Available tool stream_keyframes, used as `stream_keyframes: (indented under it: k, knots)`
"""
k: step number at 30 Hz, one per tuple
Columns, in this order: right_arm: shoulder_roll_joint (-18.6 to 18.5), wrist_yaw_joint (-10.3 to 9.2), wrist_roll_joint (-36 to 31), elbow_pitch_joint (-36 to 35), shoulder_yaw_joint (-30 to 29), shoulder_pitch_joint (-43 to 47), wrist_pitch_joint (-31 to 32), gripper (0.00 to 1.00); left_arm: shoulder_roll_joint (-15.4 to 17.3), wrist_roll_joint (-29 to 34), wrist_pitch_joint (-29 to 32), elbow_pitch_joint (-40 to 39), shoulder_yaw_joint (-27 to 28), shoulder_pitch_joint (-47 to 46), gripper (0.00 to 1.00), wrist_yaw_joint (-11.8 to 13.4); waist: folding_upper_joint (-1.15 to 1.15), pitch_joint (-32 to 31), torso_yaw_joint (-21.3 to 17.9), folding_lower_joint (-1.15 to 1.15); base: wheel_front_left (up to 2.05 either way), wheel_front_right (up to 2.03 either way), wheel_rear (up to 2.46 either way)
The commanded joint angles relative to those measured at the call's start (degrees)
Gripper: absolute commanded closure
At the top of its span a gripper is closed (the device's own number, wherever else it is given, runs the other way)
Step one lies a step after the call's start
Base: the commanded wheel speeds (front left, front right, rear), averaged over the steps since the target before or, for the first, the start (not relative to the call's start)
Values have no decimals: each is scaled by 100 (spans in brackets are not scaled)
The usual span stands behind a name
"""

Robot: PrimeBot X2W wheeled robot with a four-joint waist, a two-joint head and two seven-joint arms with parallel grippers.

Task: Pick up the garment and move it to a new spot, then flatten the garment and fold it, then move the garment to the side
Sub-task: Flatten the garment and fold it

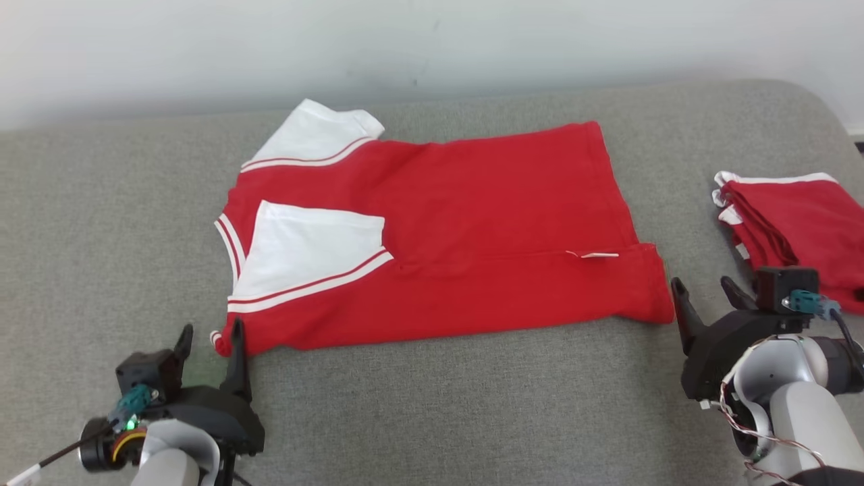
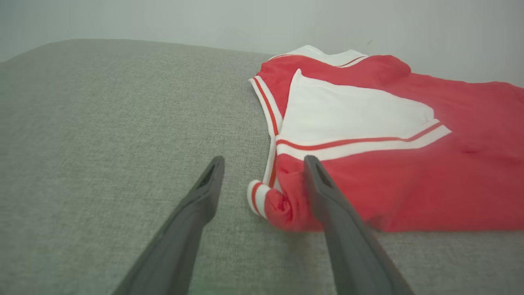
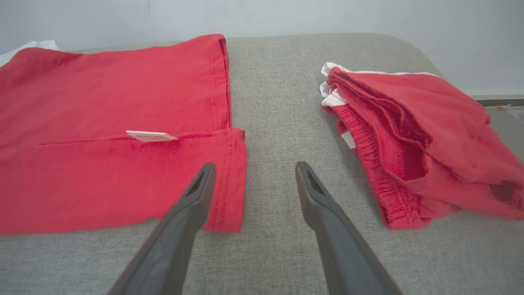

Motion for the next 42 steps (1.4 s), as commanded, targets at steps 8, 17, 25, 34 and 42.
stream_keyframes:
  k: [8,17,25,34,42]
  knots:
    - [184,-12,-23,-647,-2,315,383,0,-21,-80,471,231,-48,62,0,158,1,-168,-152,1,0,0,0]
    - [294,-12,-246,-852,-61,368,651,0,21,-45,1021,538,-135,-151,100,408,1,-35,-185,1,0,0,0]
    - [530,-12,-697,-989,-414,435,769,0,-7,-56,824,313,-178,222,100,486,1,94,-92,1,0,0,0]
    - [665,-12,-1014,-748,-668,176,920,0,-19,-112,641,165,-234,371,100,450,1,224,25,1,0,0,0]
    - [680,-12,-962,95,-659,-358,1025,0,-53,-35,558,131,-377,127,100,375,1,377,133,1,0,0,0]
